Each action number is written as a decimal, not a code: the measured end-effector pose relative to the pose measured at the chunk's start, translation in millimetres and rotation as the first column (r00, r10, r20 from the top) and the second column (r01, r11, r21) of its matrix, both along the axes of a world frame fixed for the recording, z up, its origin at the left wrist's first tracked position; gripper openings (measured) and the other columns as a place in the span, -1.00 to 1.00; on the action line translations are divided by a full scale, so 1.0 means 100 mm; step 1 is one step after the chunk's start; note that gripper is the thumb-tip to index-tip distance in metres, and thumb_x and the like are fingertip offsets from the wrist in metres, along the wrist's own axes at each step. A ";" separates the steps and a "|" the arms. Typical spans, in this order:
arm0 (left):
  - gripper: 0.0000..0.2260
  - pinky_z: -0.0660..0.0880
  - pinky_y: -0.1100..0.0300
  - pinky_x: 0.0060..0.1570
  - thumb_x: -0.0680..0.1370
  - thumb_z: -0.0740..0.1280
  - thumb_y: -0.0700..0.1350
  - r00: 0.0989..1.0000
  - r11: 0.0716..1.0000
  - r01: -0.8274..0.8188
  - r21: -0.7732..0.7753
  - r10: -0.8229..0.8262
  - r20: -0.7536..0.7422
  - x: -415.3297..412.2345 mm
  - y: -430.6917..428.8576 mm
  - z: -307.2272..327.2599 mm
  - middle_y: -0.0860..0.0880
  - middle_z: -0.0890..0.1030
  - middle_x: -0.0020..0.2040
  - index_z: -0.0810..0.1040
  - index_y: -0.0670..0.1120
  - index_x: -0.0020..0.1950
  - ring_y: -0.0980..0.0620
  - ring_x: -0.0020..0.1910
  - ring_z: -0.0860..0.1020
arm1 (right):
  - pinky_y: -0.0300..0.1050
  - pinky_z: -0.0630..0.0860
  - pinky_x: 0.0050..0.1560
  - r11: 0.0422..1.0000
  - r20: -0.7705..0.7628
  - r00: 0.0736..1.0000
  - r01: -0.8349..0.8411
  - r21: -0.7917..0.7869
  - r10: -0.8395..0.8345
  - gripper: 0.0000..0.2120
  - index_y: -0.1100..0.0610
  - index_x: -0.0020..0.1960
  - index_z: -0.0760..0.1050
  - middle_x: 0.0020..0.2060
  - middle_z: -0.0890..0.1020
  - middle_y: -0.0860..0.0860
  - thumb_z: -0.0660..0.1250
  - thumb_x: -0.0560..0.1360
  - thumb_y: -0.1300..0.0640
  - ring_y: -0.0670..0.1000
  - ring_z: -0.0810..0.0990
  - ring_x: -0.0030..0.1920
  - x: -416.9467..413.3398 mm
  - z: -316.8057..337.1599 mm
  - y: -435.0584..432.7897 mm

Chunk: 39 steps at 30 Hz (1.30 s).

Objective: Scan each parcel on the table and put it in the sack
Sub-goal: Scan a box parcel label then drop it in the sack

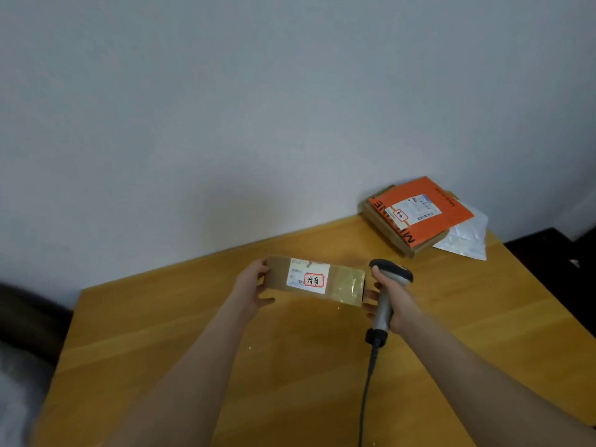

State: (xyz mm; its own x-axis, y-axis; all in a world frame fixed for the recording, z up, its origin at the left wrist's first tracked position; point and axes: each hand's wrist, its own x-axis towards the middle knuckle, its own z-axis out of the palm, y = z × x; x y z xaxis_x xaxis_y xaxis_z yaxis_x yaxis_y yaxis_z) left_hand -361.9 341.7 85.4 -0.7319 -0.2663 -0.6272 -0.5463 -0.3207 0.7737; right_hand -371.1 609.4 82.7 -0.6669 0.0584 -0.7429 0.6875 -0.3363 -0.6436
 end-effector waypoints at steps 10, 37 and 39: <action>-0.73 0.46 0.12 -0.30 0.48 0.41 -0.19 0.999 0.998 -0.036 -0.044 0.036 0.001 0.25 -0.24 0.06 -0.14 0.54 0.03 0.49 -0.18 0.16 -0.08 -0.10 0.52 | 0.19 0.55 0.12 0.996 -0.083 0.993 -0.084 0.030 0.086 -0.85 0.21 -0.01 0.57 -0.04 0.68 0.20 0.45 0.42 0.27 0.22 0.63 -0.02 0.06 0.09 -0.28; -0.37 0.54 0.10 -0.03 0.43 0.34 -0.45 0.978 0.998 -0.018 -0.063 0.004 -0.209 0.59 -0.21 0.26 -0.03 0.56 0.21 0.36 -0.03 0.43 -0.08 0.17 0.53 | -0.28 0.44 -0.46 0.856 -0.228 0.853 -0.375 0.358 0.469 -0.82 0.26 -0.09 0.54 -0.47 0.56 0.02 0.45 0.47 0.15 -0.07 0.50 -0.49 1.13 0.55 -0.49; -0.37 0.54 0.08 0.01 0.43 0.34 -0.45 0.976 0.997 -0.022 -0.067 0.007 -0.216 0.60 -0.20 0.25 -0.06 0.55 0.22 0.35 -0.04 0.43 -0.10 0.19 0.52 | -0.25 0.44 -0.43 0.836 -0.211 0.846 -0.388 0.389 0.490 -0.82 0.25 -0.09 0.55 -0.46 0.56 0.03 0.45 0.48 0.13 -0.05 0.51 -0.47 1.19 0.57 -0.52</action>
